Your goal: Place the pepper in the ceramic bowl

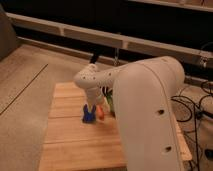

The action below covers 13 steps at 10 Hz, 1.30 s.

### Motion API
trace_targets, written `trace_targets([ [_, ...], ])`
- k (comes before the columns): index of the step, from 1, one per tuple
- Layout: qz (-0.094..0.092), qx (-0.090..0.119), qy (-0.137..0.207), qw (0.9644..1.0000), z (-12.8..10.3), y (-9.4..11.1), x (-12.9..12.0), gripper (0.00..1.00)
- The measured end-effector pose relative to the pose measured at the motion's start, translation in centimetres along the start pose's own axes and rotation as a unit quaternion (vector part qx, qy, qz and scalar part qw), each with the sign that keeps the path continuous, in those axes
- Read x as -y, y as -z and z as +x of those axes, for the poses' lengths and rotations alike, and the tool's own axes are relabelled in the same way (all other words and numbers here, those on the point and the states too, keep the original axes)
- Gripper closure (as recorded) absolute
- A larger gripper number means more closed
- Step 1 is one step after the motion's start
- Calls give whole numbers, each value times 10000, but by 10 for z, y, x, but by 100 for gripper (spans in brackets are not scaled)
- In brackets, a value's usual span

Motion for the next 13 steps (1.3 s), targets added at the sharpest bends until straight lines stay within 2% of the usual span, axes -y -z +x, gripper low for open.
trace_targets([
  [2,190,-161,-290,9993,1,-10,14,35],
  [5,461,-417,-472,9969,2,-28,25,35],
  [9,521,-550,-429,9962,-7,-44,14,35],
  [13,517,-694,-418,9954,-5,-56,6,36],
])
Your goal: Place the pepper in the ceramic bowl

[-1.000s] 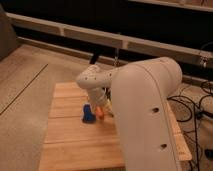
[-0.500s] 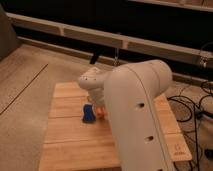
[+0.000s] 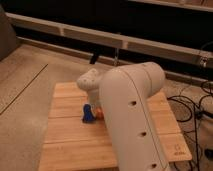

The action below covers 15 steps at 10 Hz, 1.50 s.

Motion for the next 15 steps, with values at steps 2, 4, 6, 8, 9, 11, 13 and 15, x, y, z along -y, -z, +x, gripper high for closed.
trace_targets([
  [2,9,-34,45,10000,1,-3,-2,53],
  [4,14,-34,85,10000,1,-5,-4,74],
  [6,-27,27,105,9999,-2,-1,-6,92],
  [8,-149,261,221,9993,-11,16,-14,96],
  [9,-243,413,307,9984,-16,29,-21,96],
  [11,-581,821,648,9928,-22,73,-49,96],
  [13,-778,1148,923,9860,-23,108,-71,96],
  [15,-787,1552,1089,9787,-24,145,-77,96],
])
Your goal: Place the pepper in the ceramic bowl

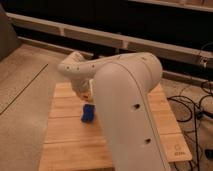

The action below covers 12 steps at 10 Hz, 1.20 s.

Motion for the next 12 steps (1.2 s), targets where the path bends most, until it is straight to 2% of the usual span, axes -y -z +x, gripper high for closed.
trace_targets([
  [1,86,158,-11,9998,-1,14,7,96],
  [2,197,250,-175,9993,4,24,24,96],
  [4,346,270,-675,9968,23,29,67,96],
  [6,342,207,-1364,9898,47,24,112,96],
  [7,278,157,-1740,9842,58,17,136,96],
  [9,183,67,-2091,9777,68,4,164,96],
  [12,153,-5,-2255,9741,69,-13,208,96],
])
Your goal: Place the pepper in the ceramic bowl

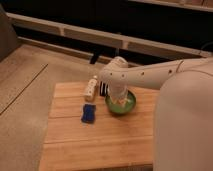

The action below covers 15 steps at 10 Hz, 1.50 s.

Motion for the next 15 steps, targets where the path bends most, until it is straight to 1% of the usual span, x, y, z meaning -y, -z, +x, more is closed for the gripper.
trace_targets([
  [2,15,-85,-149,9999,-12,-12,35,96],
  [3,44,-152,-192,9997,-12,-17,43,96],
  [4,12,-167,-184,9997,-11,-17,40,94],
  [5,8,-163,-176,9997,-11,-16,39,88],
  [6,10,-163,-175,9997,-11,-16,39,80],
  [11,21,-159,-172,9997,-11,-17,40,28],
  [12,21,-159,-171,9997,-11,-17,40,22],
  [13,21,-157,-171,9997,-11,-17,40,20],
  [14,23,-158,-172,9997,-11,-17,40,22],
  [15,23,-158,-172,9997,-11,-17,40,20],
])
